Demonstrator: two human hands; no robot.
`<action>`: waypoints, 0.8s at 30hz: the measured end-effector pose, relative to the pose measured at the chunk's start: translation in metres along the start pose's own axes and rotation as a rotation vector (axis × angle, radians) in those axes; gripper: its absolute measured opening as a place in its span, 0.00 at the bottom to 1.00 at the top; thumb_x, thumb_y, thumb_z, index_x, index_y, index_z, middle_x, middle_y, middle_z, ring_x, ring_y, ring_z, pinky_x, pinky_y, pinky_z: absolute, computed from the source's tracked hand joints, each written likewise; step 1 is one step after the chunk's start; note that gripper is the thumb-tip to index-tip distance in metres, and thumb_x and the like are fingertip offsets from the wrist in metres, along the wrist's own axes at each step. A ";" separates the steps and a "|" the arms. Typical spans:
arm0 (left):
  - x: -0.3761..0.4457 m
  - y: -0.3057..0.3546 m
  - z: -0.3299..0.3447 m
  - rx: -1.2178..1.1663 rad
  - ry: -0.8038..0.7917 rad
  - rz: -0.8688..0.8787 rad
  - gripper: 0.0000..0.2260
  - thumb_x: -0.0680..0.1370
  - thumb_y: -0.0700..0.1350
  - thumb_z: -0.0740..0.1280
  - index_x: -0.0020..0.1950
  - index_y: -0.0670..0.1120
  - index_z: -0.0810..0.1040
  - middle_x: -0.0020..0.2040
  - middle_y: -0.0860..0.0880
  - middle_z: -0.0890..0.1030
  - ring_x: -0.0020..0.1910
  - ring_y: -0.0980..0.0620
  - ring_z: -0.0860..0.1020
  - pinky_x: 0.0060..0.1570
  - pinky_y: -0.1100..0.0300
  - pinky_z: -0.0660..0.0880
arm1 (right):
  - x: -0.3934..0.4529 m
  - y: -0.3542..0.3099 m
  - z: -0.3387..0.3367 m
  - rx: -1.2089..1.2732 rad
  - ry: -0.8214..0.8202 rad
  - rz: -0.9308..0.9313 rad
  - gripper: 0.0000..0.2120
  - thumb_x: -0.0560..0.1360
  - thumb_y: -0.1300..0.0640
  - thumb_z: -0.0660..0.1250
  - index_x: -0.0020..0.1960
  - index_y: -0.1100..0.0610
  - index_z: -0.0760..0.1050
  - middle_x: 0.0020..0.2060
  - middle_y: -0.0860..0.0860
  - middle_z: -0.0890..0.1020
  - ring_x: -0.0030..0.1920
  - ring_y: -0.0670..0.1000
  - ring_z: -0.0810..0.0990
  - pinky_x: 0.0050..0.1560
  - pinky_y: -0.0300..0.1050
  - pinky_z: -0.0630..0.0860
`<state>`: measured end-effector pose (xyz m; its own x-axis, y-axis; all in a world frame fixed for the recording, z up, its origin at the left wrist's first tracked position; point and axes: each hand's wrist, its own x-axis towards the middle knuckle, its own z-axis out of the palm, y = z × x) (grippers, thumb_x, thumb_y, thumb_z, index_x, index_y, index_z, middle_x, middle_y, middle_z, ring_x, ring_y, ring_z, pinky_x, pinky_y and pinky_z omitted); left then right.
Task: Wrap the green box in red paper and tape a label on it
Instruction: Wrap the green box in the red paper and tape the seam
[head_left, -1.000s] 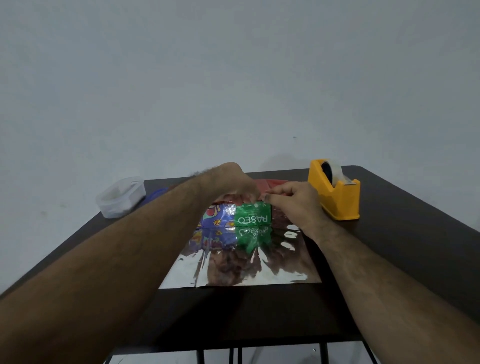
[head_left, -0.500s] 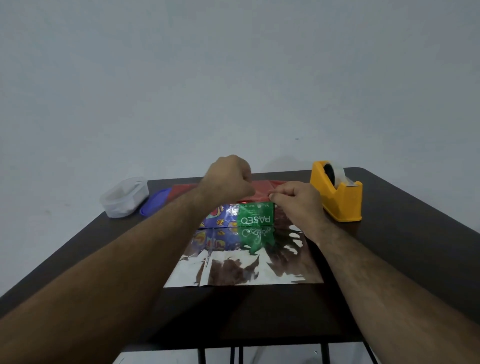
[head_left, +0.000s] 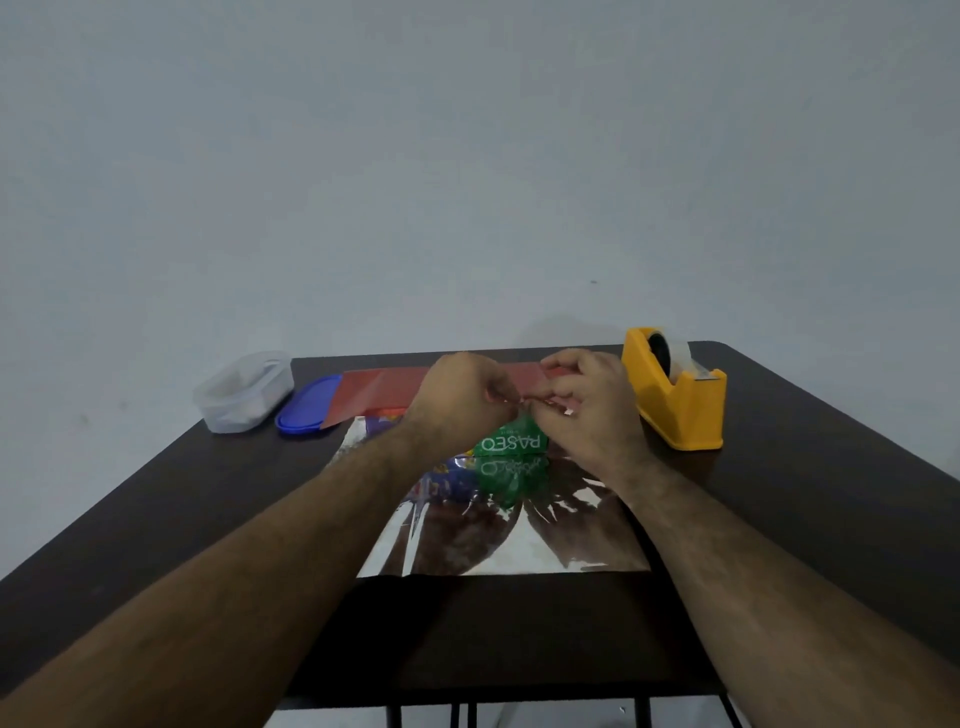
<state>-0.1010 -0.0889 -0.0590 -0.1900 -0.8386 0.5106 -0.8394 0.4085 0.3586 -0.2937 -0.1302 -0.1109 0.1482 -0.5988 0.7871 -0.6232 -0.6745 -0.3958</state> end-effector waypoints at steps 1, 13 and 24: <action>0.000 -0.001 0.001 -0.016 0.004 -0.016 0.04 0.73 0.46 0.81 0.45 0.53 0.89 0.39 0.60 0.83 0.38 0.65 0.77 0.40 0.66 0.71 | 0.001 0.001 0.000 -0.017 0.001 -0.001 0.07 0.70 0.50 0.78 0.48 0.47 0.90 0.54 0.40 0.83 0.58 0.50 0.74 0.55 0.42 0.71; 0.008 0.001 -0.012 0.017 -0.100 0.009 0.04 0.71 0.44 0.81 0.44 0.51 0.89 0.39 0.56 0.86 0.35 0.63 0.80 0.37 0.68 0.73 | 0.001 -0.001 -0.007 -0.066 0.026 -0.069 0.11 0.67 0.45 0.71 0.45 0.46 0.88 0.54 0.42 0.83 0.58 0.51 0.75 0.55 0.54 0.76; 0.018 0.008 -0.025 0.245 -0.226 0.219 0.03 0.73 0.44 0.76 0.46 0.50 0.89 0.38 0.59 0.81 0.39 0.58 0.79 0.42 0.62 0.74 | 0.003 -0.002 -0.009 -0.174 0.002 -0.097 0.12 0.67 0.39 0.72 0.42 0.45 0.88 0.48 0.41 0.82 0.55 0.52 0.76 0.52 0.59 0.76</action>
<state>-0.0981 -0.0914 -0.0275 -0.4627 -0.8103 0.3595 -0.8578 0.5116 0.0490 -0.2989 -0.1274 -0.1035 0.2130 -0.5336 0.8185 -0.7293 -0.6443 -0.2303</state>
